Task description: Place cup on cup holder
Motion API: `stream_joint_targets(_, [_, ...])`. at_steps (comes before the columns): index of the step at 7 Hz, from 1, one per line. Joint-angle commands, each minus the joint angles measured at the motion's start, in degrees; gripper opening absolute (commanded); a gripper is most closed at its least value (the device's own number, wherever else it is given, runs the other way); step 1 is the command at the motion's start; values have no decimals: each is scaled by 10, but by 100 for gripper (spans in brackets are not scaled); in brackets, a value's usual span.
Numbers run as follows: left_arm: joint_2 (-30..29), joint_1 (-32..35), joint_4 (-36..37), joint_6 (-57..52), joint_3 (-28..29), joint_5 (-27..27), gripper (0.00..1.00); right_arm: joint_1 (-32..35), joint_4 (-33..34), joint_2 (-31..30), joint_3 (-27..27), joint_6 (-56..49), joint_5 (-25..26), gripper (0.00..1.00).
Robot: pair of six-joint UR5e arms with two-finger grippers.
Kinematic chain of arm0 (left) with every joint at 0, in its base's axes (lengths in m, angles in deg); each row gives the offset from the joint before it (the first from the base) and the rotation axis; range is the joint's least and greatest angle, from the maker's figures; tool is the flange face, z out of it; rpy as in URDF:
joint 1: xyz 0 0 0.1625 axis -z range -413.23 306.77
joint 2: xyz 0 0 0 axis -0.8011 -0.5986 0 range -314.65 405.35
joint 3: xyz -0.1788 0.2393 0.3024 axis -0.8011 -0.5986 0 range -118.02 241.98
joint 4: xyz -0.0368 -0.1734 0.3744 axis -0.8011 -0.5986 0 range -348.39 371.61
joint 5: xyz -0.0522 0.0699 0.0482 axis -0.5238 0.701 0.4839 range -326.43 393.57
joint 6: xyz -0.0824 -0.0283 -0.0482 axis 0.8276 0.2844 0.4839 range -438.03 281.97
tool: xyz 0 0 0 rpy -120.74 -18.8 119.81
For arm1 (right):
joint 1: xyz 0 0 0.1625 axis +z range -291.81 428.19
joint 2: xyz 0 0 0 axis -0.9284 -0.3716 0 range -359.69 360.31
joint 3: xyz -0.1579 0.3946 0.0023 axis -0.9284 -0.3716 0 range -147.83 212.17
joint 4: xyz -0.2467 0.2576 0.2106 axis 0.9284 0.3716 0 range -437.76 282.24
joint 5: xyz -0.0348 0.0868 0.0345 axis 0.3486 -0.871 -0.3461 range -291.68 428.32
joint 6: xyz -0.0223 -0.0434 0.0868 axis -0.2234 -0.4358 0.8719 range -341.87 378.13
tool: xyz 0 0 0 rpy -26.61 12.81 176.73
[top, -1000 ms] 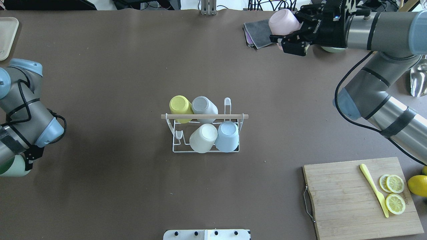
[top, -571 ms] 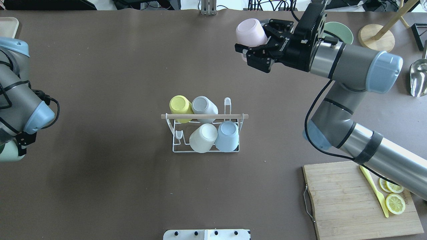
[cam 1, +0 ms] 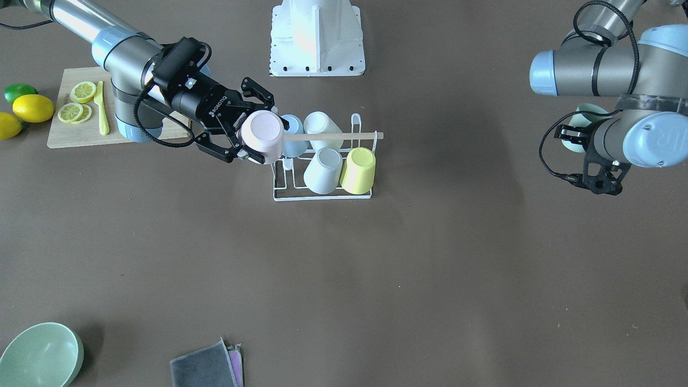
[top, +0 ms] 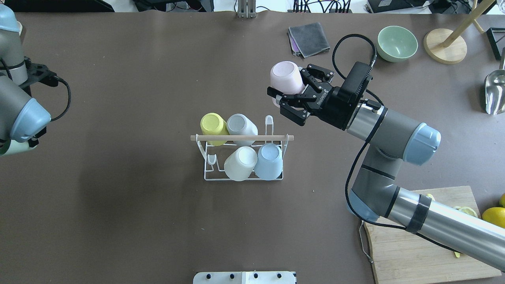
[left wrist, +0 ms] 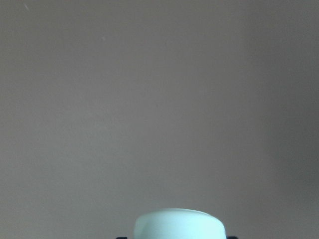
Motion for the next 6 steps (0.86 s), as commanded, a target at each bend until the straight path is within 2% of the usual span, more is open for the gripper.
stream_joint_targets(1, [8,3,-105,80,-23,24,0,-3,-21,8,-41,-46,5,0])
stream_joint_targets(4, [65,41,-271,86,-57,25,0,-2,-15,56,-100,-56,8,0])
stream_joint_targets(5, [93,44,-369,122,-60,25,0,-1,-15,57,-106,-56,6,0])
stream_joint_targets(6, [137,45,-461,190,-86,24,0,-1,-14,60,-112,-58,4,0])
